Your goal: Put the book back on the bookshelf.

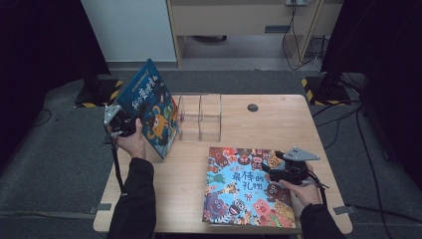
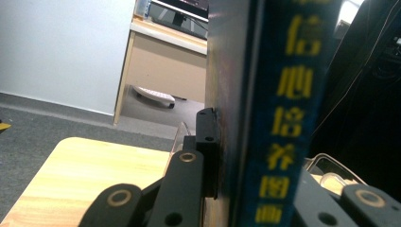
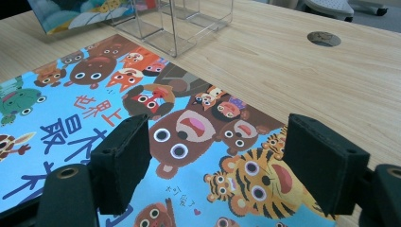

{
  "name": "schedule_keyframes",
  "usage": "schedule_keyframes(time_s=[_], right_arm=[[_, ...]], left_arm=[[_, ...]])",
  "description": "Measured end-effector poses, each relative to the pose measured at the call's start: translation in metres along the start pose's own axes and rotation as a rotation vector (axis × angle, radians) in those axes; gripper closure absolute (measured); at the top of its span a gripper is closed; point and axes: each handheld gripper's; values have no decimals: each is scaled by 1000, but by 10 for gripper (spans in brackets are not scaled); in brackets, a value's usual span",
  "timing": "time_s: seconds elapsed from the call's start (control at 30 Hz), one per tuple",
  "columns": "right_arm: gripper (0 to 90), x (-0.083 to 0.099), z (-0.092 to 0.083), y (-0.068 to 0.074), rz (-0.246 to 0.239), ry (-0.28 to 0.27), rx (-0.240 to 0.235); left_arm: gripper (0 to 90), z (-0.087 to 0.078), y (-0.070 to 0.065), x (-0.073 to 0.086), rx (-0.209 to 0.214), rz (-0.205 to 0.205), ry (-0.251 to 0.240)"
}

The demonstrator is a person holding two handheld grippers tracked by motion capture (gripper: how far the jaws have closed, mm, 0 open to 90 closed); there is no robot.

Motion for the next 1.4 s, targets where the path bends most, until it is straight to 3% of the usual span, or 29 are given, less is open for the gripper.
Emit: schedule_keyframes(time_s=[0.2,0.47,0.67,0.87,1.2,1.27,1.4], right_arm=[[236,0,0,0,-2,0,0],[235,0,1,2,-3,2,0],[235,0,0,2,-6,2,-2],[234,-1,-1,3,-1,-1,-1],[232,-1,-3,3,7,-14,8],[231,-2,-4,3,9,-18,10],[228,-3,-6,3,18,-23,10]], left_arm=[[821,6,-1,2,-1,9,-9],[813,3,7,6,17,-9,21],[761,-3,6,4,8,35,60],[718,-10,7,0,18,58,58],[532,-34,4,-5,33,77,61],[489,-40,3,-6,4,101,67],[442,-52,4,-7,-4,115,101]])
Point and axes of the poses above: each handheld gripper's, and its own axes: z roughly forward along the jaws, x roughly out of its underside, y roughly to its left, and after that the axes turned 7 degrees about y, right-handed
